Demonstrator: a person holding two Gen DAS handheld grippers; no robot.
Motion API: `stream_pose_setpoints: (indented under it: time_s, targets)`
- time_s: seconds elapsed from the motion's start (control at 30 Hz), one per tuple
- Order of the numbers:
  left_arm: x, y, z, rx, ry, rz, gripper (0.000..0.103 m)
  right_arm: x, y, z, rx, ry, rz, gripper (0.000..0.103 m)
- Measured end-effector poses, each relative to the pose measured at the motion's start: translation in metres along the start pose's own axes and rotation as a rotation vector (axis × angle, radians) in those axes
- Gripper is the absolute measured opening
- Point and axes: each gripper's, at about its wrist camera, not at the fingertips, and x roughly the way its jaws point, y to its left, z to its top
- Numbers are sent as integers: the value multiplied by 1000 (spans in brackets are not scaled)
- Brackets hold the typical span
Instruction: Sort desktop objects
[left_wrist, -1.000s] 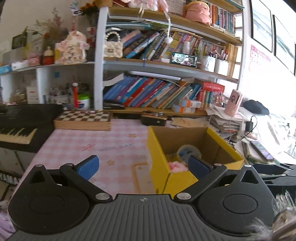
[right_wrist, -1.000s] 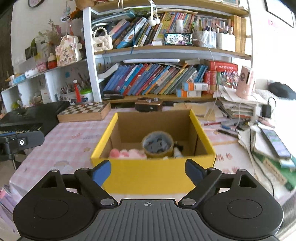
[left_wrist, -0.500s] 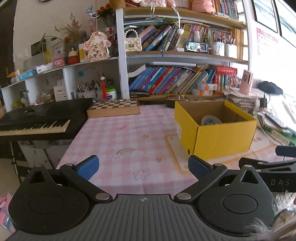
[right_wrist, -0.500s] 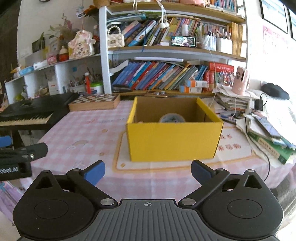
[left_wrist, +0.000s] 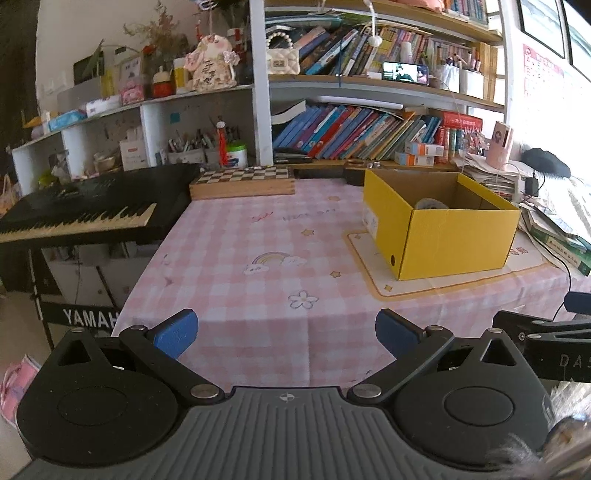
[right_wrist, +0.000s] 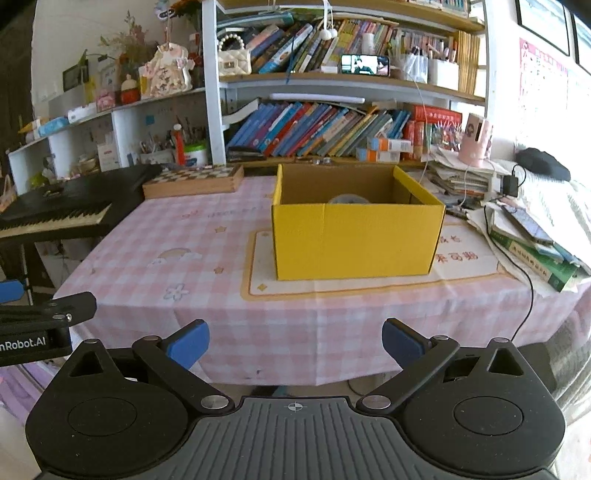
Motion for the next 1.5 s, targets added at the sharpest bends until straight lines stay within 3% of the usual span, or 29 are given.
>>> stream_pose_setpoints:
  time_s: [0.8,1.5]
  targets:
    - [1,8,-10,8,48,-51,103,1,13,-9,11,50,3,101]
    - [1,7,-7,15,37,-56,103,1,14,-7,11,49,10,101]
